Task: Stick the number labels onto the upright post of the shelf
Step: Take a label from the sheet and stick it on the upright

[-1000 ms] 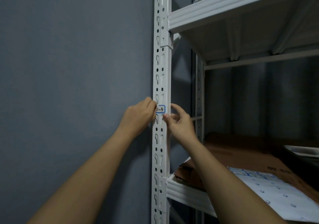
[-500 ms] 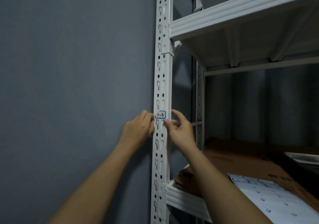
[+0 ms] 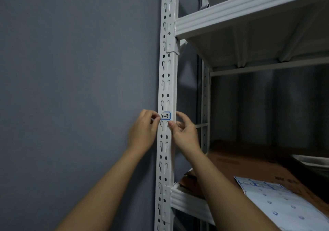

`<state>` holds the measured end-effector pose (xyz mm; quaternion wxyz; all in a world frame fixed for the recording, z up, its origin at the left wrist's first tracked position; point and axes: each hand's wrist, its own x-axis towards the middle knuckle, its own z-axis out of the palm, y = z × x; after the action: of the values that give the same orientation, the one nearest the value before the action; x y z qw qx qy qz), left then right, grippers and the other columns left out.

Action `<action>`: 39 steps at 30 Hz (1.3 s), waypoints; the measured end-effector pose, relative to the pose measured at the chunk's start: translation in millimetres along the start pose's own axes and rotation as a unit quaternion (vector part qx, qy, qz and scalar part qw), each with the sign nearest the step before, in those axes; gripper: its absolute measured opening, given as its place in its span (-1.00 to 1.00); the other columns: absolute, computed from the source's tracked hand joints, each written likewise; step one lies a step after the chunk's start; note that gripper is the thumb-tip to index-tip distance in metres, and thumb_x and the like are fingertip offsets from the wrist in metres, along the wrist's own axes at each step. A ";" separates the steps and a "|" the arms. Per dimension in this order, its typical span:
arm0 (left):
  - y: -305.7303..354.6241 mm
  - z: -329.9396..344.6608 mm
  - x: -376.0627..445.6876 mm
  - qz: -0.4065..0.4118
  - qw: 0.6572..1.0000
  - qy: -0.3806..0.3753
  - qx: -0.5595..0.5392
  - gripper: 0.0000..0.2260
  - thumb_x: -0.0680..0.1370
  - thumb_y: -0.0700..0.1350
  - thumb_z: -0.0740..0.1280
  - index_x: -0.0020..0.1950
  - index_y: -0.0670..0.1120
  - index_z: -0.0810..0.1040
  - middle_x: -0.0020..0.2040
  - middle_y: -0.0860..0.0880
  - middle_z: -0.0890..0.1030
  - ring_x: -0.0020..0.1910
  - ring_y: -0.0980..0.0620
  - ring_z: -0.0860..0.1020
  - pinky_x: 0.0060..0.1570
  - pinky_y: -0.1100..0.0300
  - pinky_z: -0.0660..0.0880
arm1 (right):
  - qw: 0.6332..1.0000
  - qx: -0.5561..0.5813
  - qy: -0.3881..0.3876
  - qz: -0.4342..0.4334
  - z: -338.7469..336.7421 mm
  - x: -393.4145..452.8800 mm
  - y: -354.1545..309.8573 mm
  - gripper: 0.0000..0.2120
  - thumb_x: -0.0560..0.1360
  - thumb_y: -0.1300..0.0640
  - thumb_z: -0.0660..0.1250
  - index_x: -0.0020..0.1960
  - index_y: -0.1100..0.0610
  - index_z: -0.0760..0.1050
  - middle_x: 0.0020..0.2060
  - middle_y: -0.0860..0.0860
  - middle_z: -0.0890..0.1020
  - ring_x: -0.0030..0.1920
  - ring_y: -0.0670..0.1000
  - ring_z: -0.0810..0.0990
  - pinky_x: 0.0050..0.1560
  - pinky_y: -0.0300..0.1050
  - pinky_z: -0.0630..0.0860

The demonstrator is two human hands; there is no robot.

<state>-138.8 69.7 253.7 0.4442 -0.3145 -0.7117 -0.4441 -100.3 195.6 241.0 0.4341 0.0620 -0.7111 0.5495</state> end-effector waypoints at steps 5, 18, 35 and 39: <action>0.6 4.3 -4.6 -0.015 0.999 0.030 -0.022 -0.91 0.56 -0.06 0.31 -0.07 -0.04 0.58 -0.03 0.07 0.55 -0.14 0.06 0.56 -0.17 0.10 0.51 | 1.000 -0.010 0.016 -0.004 2.1 -0.2 0.8 -0.67 0.52 0.09 0.37 0.25 -0.11 0.46 -0.12 -0.10 0.70 -0.10 -0.10 0.69 0.09 0.11 0.59; 2.7 15.7 -13.4 -0.069 0.983 0.105 -0.132 -0.96 0.48 -0.08 0.41 -0.13 0.06 0.65 -0.12 0.19 0.55 -0.16 0.21 0.56 -0.16 0.24 0.50 | 0.999 -0.024 0.036 -0.009 8.7 4.6 13.1 -0.60 0.43 -0.09 0.32 0.26 -0.18 0.45 -0.09 -0.13 0.70 -0.07 -0.09 0.68 0.10 0.13 0.58; 7.7 18.9 -10.5 -0.060 0.994 0.079 -0.037 -0.93 0.57 -0.10 0.28 -0.08 -0.04 0.53 -0.02 0.09 0.46 -0.11 0.06 0.53 -0.18 0.15 0.41 | 0.996 -0.053 0.075 -0.001 19.6 -5.3 1.4 -0.53 0.39 -0.15 0.24 0.30 -0.17 0.42 0.00 -0.07 0.69 0.05 0.03 0.65 0.17 0.13 0.52; 2.2 20.8 -12.9 -0.043 0.990 0.118 -0.071 -0.95 0.52 -0.11 0.35 -0.14 -0.02 0.56 -0.10 0.16 0.46 -0.16 0.14 0.52 -0.21 0.15 0.45 | 0.994 -0.079 0.070 -0.010 17.5 -8.7 2.0 -0.56 0.45 -0.16 0.22 0.33 -0.20 0.36 0.03 -0.08 0.68 0.08 0.04 0.64 0.16 0.15 0.52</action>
<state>-139.1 88.9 238.4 0.4825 -0.2598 -0.6338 -0.5460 -105.7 178.3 233.2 0.4916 -0.0043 -0.7198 0.4901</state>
